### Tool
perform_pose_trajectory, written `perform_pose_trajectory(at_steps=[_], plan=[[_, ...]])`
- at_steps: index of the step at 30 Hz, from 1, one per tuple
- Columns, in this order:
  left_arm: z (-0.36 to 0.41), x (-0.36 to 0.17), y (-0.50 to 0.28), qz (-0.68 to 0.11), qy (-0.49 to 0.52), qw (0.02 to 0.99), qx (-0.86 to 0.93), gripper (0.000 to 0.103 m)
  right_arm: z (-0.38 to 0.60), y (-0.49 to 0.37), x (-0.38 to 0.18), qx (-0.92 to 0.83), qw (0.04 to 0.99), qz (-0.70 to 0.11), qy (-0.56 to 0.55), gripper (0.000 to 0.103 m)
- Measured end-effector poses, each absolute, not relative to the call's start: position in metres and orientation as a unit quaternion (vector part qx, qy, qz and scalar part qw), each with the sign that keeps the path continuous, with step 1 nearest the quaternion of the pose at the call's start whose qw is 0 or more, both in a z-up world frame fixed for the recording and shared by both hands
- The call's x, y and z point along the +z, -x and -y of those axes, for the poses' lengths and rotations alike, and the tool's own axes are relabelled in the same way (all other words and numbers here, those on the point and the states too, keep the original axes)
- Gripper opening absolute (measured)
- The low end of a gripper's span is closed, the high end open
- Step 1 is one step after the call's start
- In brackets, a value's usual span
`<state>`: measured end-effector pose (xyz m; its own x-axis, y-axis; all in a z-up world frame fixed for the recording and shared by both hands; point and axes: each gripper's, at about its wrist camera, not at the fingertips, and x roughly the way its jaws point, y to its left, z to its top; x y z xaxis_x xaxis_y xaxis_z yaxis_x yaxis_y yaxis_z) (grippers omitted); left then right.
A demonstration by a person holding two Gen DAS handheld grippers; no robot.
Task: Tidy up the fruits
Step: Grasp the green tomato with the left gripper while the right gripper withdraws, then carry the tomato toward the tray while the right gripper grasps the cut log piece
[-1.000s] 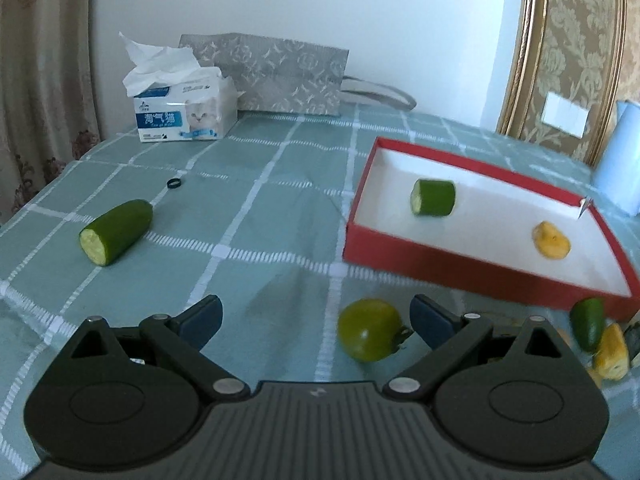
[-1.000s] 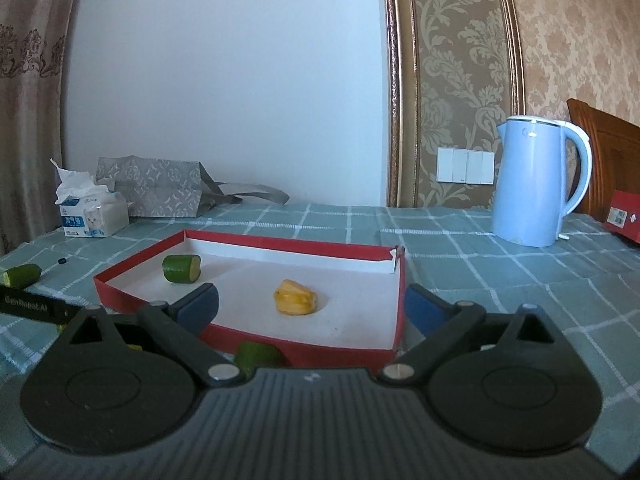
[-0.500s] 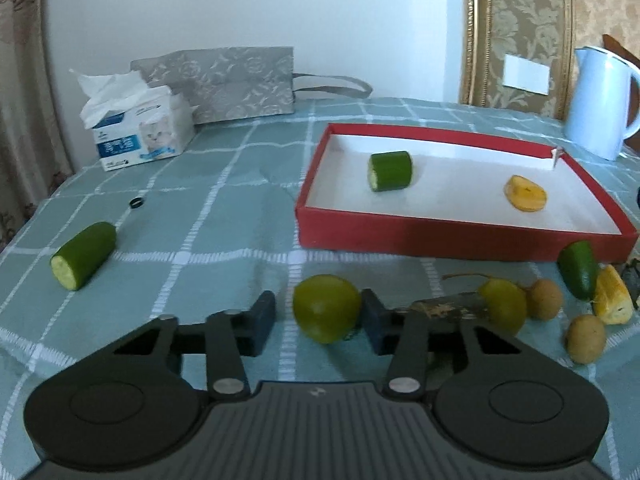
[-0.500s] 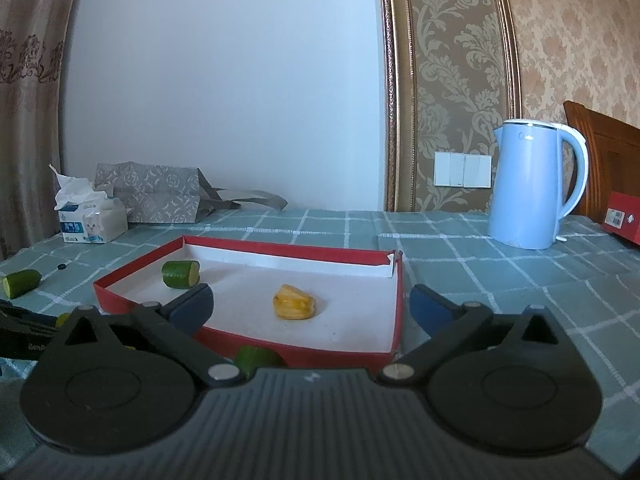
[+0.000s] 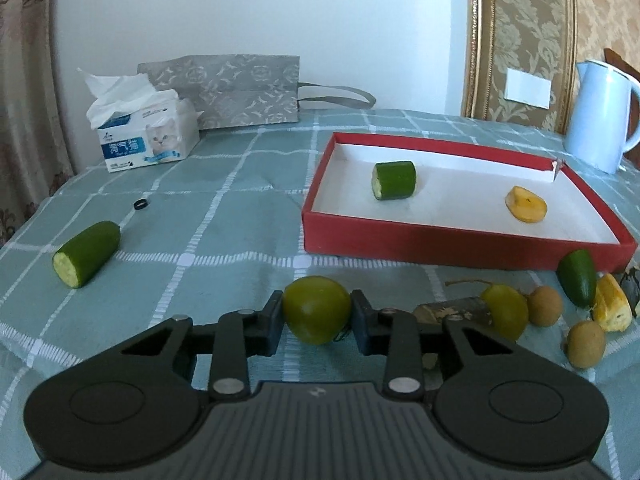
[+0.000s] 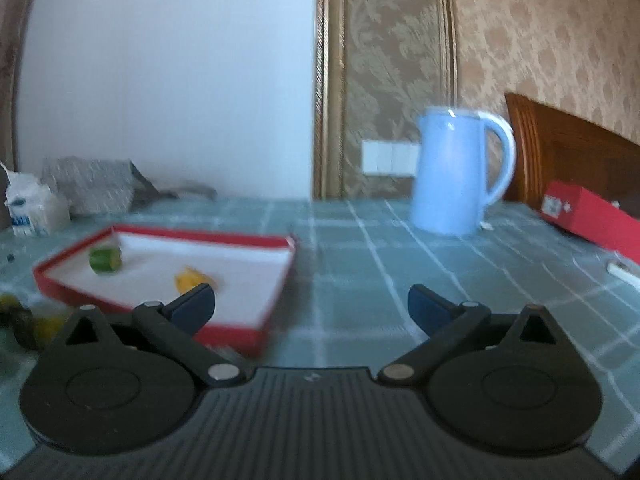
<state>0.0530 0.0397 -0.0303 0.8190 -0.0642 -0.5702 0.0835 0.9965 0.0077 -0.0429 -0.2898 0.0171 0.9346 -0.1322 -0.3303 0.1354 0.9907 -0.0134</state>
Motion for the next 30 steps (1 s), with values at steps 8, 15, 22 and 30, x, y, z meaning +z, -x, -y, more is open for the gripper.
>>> perform_pose_trajectory(at_steps=[8, 15, 22, 30], plan=[[-0.042, -0.03, -0.053, -0.299, -0.012, 0.953, -0.04, 0.034, 0.296, 0.044, -0.005, -0.009, 0.974, -0.223, -0.031, 0.092], [-0.04, -0.031, -0.053, -0.3, -0.013, 0.953, -0.039, 0.034, 0.273, 0.027, -0.01, 0.011, 0.971, -0.237, -0.037, 0.091], [-0.04, -0.031, -0.052, -0.3, -0.012, 0.953, -0.04, 0.034, 0.263, 0.006, -0.02, 0.004, 0.961, -0.272, -0.043, 0.075], [-0.041, -0.031, -0.052, -0.301, -0.006, 0.953, -0.04, 0.034, 0.263, -0.004, -0.025, 0.02, 0.953, -0.296, -0.056, 0.033]])
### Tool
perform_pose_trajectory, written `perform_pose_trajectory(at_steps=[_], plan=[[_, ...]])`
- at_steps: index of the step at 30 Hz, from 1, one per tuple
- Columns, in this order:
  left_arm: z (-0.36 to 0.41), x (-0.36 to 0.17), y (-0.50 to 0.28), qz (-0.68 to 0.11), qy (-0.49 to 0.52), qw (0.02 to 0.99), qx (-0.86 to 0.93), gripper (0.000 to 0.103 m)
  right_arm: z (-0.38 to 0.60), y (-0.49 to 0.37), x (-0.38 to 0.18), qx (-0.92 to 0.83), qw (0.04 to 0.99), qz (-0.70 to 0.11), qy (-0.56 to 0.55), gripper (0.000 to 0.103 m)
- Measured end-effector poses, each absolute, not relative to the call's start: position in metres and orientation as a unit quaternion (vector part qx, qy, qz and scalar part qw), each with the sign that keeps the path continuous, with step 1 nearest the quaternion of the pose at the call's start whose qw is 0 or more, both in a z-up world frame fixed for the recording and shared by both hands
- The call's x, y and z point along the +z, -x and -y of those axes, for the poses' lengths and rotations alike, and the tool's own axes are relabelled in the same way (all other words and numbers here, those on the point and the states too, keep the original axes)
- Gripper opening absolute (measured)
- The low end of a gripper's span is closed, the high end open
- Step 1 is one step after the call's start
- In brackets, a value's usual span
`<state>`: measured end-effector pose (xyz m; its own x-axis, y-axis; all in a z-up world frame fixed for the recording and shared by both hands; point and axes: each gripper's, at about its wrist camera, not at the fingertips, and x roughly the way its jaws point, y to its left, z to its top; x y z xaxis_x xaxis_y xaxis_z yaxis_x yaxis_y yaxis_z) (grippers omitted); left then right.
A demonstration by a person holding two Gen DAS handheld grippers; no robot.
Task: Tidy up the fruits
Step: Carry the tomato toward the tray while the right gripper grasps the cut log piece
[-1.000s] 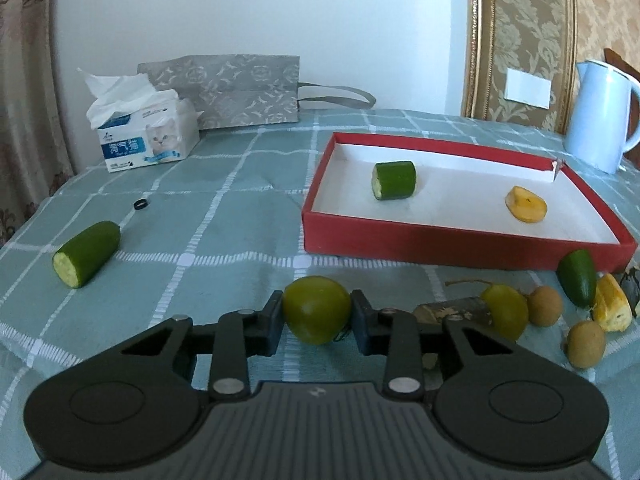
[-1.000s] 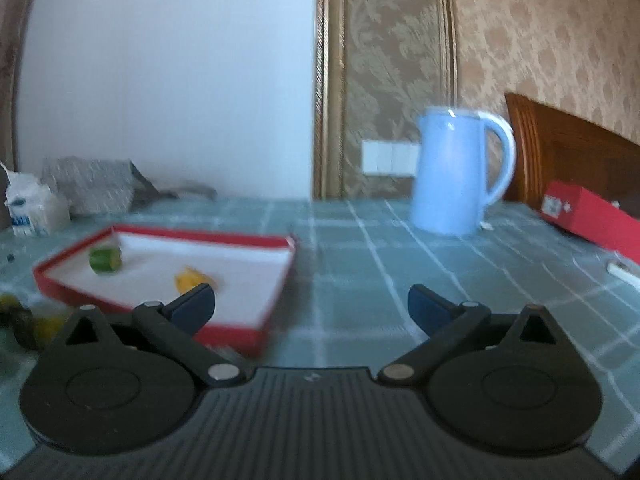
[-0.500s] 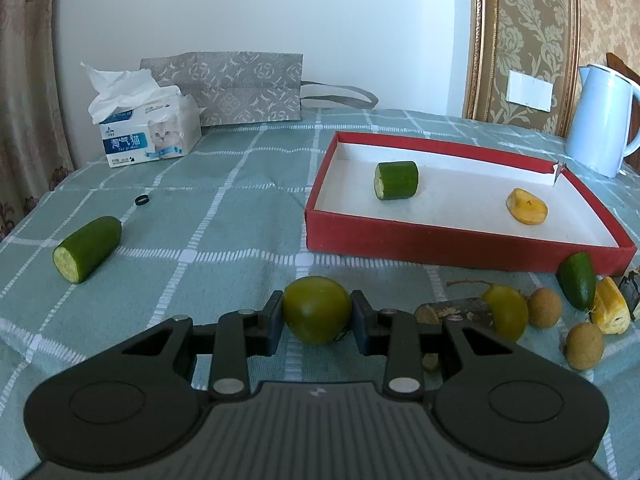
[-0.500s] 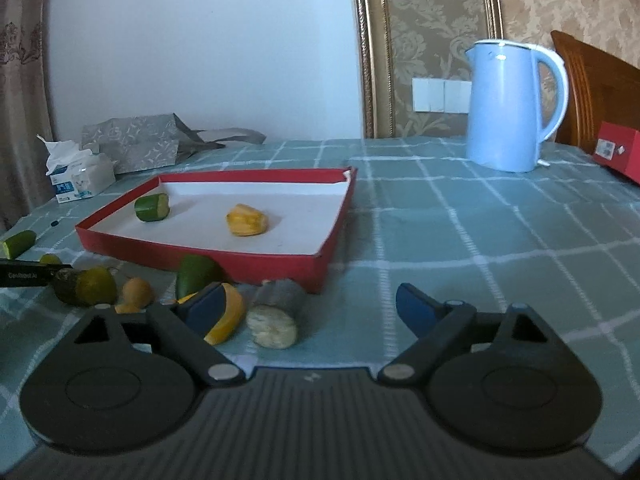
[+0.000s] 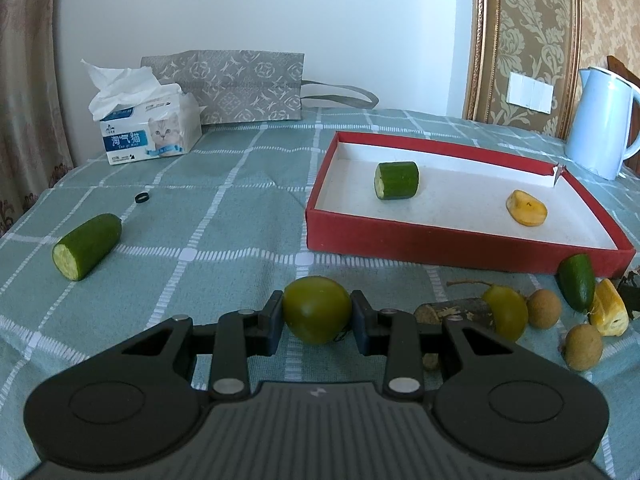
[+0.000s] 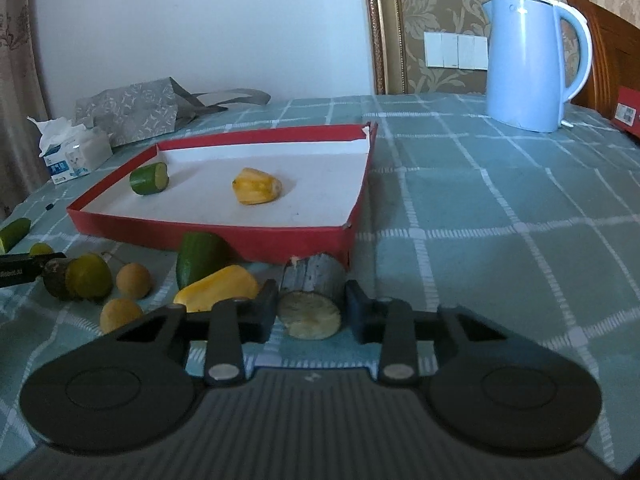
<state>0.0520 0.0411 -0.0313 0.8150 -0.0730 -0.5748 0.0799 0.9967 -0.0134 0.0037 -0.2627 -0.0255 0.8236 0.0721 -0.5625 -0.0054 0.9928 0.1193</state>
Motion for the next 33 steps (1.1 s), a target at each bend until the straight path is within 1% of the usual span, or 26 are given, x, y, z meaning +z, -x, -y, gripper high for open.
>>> perform_pose_trajectory(at_steps=[12, 18, 26, 33], plan=[[-0.053, -0.026, -0.049, -0.299, 0.024, 0.954, -0.025, 0.034, 0.27, 0.008, -0.017, -0.002, 0.965, -0.255, -0.06, 0.033], [-0.047, -0.015, -0.051, -0.296, 0.011, 0.955, -0.015, 0.034, 0.274, 0.01, -0.015, 0.002, 0.966, -0.247, -0.072, 0.033], [-0.013, 0.011, -0.074, -0.275, -0.021, 0.961, -0.033, 0.034, 0.277, 0.012, -0.013, 0.001, 0.968, -0.238, -0.08, 0.033], [0.036, 0.014, -0.109, -0.277, -0.035, 0.958, -0.07, 0.034, 0.278, 0.012, -0.014, 0.002, 0.967, -0.239, -0.085, 0.033]])
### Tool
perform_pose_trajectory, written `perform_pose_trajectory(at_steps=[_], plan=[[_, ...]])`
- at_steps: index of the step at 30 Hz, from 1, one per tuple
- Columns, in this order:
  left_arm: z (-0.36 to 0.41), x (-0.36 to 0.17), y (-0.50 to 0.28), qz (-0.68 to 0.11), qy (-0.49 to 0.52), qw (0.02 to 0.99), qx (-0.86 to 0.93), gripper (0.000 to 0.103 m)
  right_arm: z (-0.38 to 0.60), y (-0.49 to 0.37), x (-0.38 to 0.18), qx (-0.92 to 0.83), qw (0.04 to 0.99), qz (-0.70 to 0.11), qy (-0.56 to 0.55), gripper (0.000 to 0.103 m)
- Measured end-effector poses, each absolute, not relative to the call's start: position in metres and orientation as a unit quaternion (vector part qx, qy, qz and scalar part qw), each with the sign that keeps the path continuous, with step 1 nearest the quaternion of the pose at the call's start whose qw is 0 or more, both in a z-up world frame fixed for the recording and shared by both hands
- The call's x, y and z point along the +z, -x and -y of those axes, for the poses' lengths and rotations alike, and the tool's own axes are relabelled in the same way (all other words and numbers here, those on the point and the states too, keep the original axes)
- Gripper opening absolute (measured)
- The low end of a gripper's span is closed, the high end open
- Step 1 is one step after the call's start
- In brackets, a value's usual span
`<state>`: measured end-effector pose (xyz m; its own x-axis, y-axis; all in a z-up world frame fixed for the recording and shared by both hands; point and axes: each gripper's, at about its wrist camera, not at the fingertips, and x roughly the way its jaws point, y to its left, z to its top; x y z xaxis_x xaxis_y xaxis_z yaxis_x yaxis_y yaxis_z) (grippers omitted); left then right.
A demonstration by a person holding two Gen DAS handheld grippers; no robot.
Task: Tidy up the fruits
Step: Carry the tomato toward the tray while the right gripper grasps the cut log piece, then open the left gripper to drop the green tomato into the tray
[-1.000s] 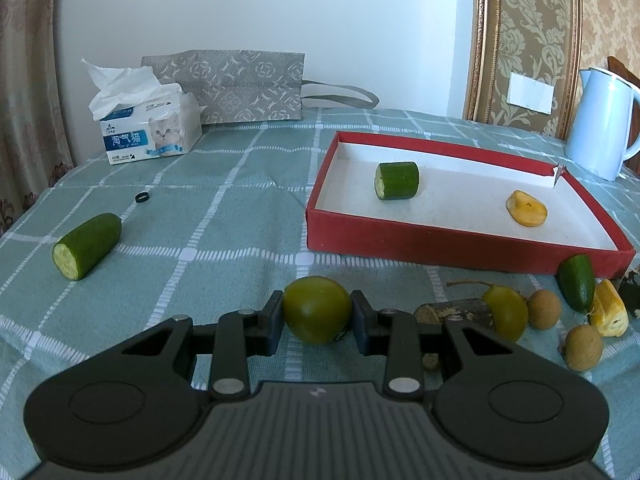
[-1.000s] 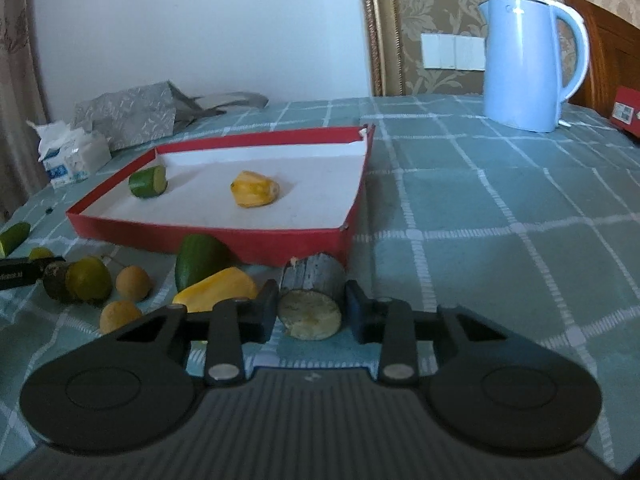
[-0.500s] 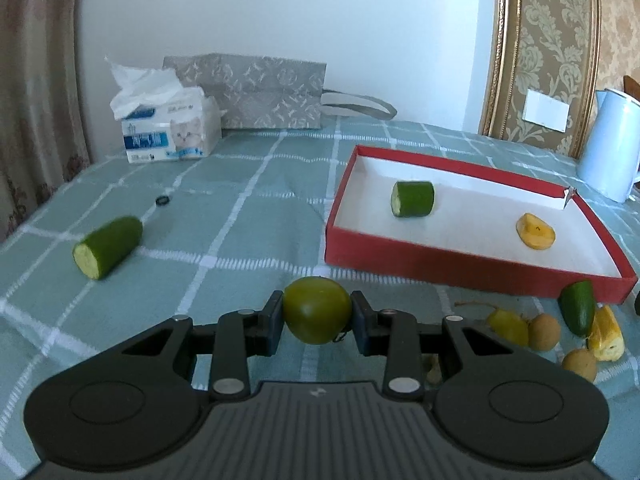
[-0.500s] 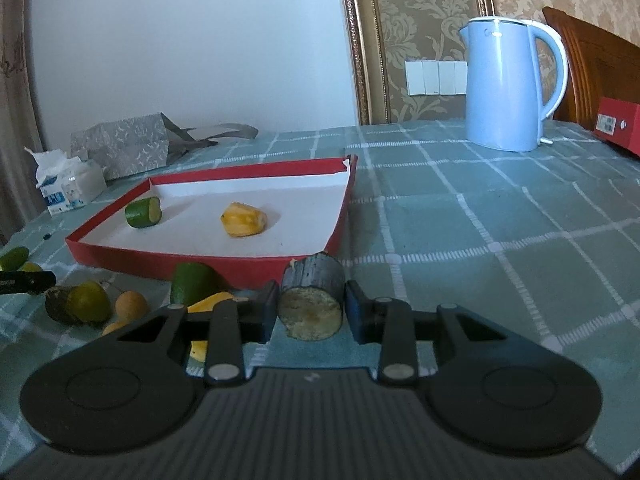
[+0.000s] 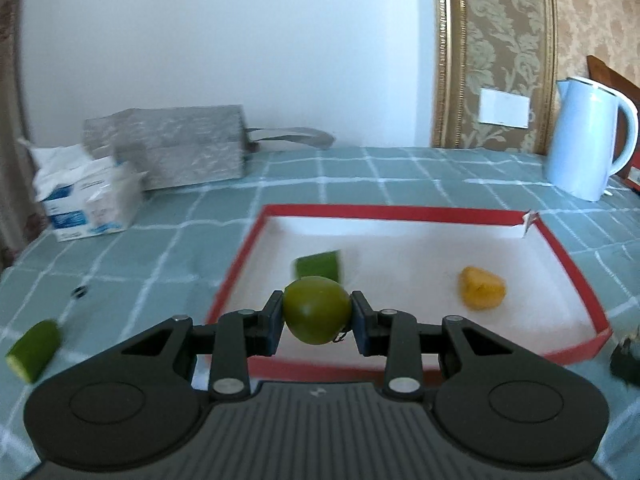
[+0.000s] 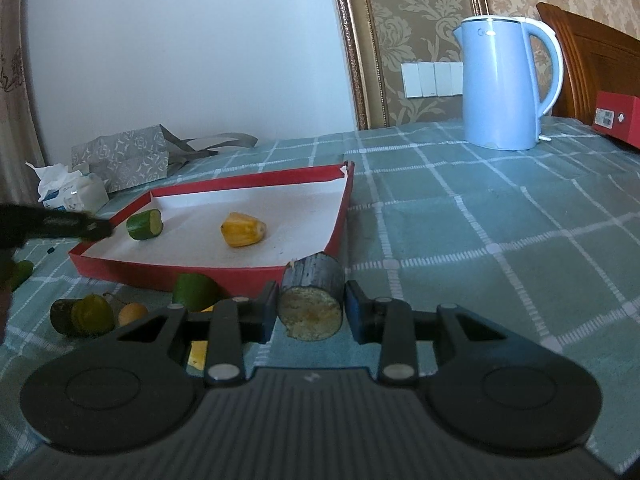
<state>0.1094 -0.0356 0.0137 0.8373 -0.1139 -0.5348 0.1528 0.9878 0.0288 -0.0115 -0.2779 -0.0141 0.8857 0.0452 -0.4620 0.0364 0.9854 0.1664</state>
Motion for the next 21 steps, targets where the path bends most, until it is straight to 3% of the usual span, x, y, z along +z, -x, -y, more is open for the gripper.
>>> perform_pose_trajectory(at_steps=[13, 17, 21], plan=[[0.09, -0.008, -0.168, -0.328, -0.067, 0.939, -0.073, 0.036, 0.277, 0.008, -0.016, 0.014, 0.965, -0.247, -0.084, 0.033], [0.091, -0.012, -0.168, -0.322, -0.078, 0.941, -0.066, 0.058, 0.277, 0.007, -0.016, 0.017, 0.965, -0.25, -0.08, 0.033], [0.082, 0.002, -0.15, -0.292, -0.067, 0.952, -0.06, 0.067, 0.277, 0.007, -0.017, 0.018, 0.964, -0.252, -0.079, 0.033]])
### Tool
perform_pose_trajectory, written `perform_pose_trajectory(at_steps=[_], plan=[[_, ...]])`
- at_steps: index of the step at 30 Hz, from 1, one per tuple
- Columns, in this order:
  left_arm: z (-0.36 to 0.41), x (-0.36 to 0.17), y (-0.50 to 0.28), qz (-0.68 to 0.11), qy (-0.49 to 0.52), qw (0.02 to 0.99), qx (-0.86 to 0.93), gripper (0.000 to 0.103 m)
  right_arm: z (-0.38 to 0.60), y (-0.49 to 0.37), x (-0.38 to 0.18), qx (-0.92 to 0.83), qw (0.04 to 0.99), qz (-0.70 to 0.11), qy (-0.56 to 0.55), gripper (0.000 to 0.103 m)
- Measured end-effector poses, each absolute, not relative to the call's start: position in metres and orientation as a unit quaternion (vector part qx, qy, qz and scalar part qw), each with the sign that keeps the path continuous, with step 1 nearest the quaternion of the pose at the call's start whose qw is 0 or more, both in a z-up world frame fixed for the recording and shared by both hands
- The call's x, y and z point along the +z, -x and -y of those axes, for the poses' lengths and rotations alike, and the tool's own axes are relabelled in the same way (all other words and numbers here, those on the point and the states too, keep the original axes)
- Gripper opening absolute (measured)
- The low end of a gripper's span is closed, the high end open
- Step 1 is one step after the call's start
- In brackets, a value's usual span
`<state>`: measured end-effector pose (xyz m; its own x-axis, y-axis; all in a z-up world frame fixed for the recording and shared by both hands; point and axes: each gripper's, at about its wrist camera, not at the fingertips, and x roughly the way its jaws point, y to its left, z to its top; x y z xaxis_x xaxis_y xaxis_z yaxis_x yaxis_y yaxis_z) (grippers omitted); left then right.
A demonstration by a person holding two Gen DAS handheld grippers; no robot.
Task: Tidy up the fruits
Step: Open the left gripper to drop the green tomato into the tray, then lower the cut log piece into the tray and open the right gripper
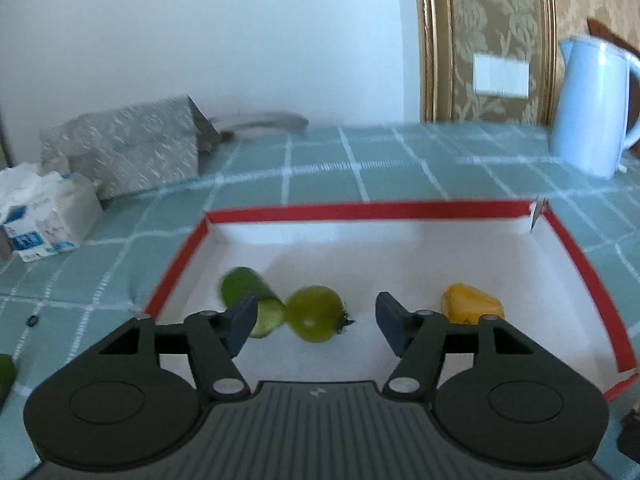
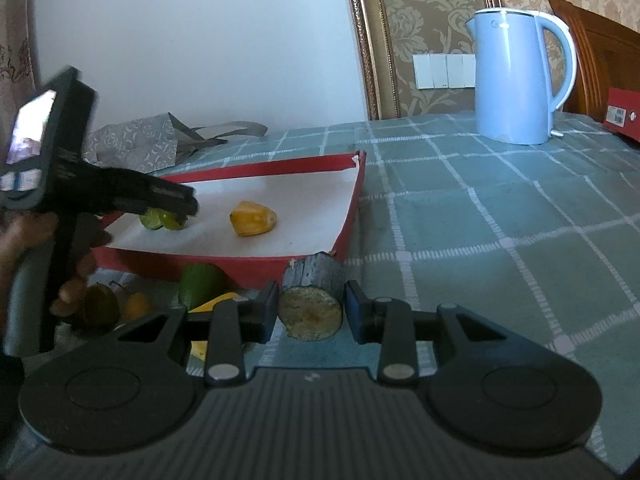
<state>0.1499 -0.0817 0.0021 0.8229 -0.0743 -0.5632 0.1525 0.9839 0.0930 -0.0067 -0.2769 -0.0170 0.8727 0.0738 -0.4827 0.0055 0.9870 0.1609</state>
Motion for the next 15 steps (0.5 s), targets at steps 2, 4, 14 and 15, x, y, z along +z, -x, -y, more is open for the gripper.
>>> perform_pose_trajectory(at_steps=[2, 4, 14, 15], plan=[[0.073, 0.008, -0.135, -0.272, -0.061, 0.959, -0.052, 0.076, 0.277, 0.007, -0.017, 0.016, 0.965, -0.25, -0.078, 0.033], [0.06, 0.011, -0.116, -0.253, -0.049, 0.965, -0.046, 0.078, 0.277, 0.008, -0.017, 0.015, 0.965, -0.249, -0.078, 0.033], [0.0, -0.004, -0.05, -0.245, -0.011, 0.969, -0.032, 0.078, 0.269, 0.011, -0.017, 0.012, 0.969, -0.241, -0.057, 0.032], [-0.005, -0.007, -0.046, -0.246, -0.007, 0.969, -0.029, 0.078, 0.268, 0.012, -0.017, 0.011, 0.969, -0.239, -0.054, 0.032]])
